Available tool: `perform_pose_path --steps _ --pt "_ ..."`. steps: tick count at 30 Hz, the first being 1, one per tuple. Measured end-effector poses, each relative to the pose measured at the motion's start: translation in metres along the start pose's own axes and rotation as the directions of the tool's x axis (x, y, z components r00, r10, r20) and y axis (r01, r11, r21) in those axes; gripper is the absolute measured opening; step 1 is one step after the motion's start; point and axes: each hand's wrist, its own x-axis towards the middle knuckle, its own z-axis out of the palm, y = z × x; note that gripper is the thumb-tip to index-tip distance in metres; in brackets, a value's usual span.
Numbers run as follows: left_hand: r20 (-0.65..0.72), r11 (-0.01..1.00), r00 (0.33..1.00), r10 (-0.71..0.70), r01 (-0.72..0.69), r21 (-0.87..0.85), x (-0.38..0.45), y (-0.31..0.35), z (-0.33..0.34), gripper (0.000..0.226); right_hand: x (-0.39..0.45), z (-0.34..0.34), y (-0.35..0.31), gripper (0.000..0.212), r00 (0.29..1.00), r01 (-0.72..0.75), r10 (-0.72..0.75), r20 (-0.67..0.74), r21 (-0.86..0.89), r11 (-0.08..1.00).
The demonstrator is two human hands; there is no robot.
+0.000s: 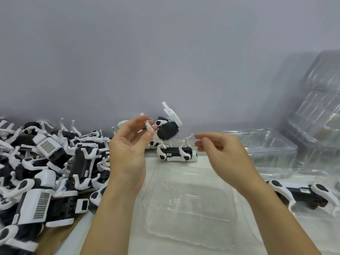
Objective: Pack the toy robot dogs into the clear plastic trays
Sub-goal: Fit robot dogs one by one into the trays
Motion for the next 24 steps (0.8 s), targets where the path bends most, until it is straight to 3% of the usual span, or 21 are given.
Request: perform_pose_path --steps 2,4,6,8,11,15,17,20,24 --pt "0.109 0.999 0.994 0.020 -0.015 -0.043 -0.003 0.000 0.004 0.031 0.001 0.002 -0.007 0.028 0.985 -0.169 0.167 0.030 0.256 0.952" --pt "0.236 0.998 0.972 0.014 0.001 -0.062 -0.007 0.000 0.009 0.032 0.002 0.000 -0.013 0.036 0.932 -0.362 0.315 0.181 0.534 0.764" --pt "0.314 1.000 0.949 -0.017 0.018 -0.001 -0.011 0.000 0.013 0.036 0.002 -0.005 -0.015 0.045 0.891 -0.448 0.351 0.288 0.690 0.568" --pt "0.351 0.998 0.935 -0.046 0.026 0.062 -0.013 0.000 0.016 0.039 0.000 -0.010 -0.014 0.041 0.901 -0.428 0.307 0.307 0.744 0.513" --pt "0.398 0.985 0.913 -0.085 0.016 0.174 -0.015 -0.001 0.019 0.040 0.000 -0.013 -0.013 0.028 0.937 -0.350 0.232 0.263 0.672 0.653" --pt "0.486 0.942 0.859 -0.160 -0.014 0.335 -0.020 -0.001 0.025 0.037 0.000 -0.009 -0.008 0.018 0.959 -0.266 0.276 0.059 0.515 0.815" --pt "0.502 0.917 0.852 -0.145 -0.075 0.392 -0.021 0.000 0.025 0.044 -0.001 -0.008 -0.009 0.019 0.973 -0.171 0.219 -0.066 0.428 0.888" --pt "0.368 0.925 0.929 -0.037 -0.107 0.364 -0.018 0.001 0.026 0.045 -0.002 -0.011 -0.012 0.037 0.976 0.003 0.054 -0.209 0.262 0.965" --pt "0.125 0.976 0.991 -0.056 0.028 0.215 -0.014 0.004 0.028 0.015 -0.002 -0.013 -0.013 0.050 0.961 0.175 -0.150 -0.232 0.090 0.981"
